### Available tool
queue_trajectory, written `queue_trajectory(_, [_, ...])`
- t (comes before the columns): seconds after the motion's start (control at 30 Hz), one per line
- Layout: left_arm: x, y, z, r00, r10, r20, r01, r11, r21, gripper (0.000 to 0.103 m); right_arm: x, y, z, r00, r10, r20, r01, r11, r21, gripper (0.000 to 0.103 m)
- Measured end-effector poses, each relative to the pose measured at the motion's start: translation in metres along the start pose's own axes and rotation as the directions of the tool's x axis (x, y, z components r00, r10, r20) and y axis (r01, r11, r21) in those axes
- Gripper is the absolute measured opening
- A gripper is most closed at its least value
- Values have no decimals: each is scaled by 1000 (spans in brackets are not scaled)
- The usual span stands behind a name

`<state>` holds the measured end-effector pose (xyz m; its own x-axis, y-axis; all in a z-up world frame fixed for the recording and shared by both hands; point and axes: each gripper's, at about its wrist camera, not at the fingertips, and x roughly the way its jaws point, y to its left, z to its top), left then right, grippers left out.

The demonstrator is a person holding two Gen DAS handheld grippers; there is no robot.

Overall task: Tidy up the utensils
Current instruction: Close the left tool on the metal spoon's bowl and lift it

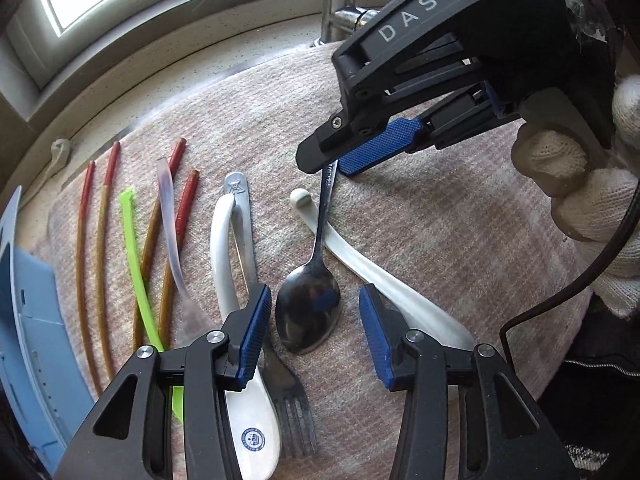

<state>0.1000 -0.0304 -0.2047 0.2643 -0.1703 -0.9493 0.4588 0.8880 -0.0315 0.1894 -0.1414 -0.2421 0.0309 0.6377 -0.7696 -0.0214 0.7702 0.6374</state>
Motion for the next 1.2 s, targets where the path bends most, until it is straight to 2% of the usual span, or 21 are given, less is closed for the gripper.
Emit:
queue_trajectory(0.27, [15,1,11,999,-31,-15,31,1000,-2,40,1,2,2,1000,0,-3,0,1000,-5,28])
queue_trajectory(0.4, [18,10,14,998,-58,-9,57,998,-14,31,1,-1,3,1000,3,-5,-3,1000,-2,27])
queue_trajectory(0.67, [26,1,1,1000,-13,19,13,1000,-10,31,3,6,2,1000,-23,-3,23,999,-25,27])
queue_trajectory(0.77, [22,-10,-5,999,8,36,-8,1000,0,31,4,6,-1,1000,0,-29,0,1000,-8,26])
queue_trajectory(0.83, [23,-11,-6,999,8,47,-8,1000,-3,31,8,9,-5,999,0,-49,0,1000,-8,25])
queue_trajectory(0.97, [14,-16,-19,999,-1,54,2,1000,-11,31,12,11,-7,999,-39,-33,39,999,-14,16])
queue_trajectory(1.2, [8,-13,-28,998,1,65,-1,1000,0,31,17,12,-11,998,-35,-46,34,999,-7,15])
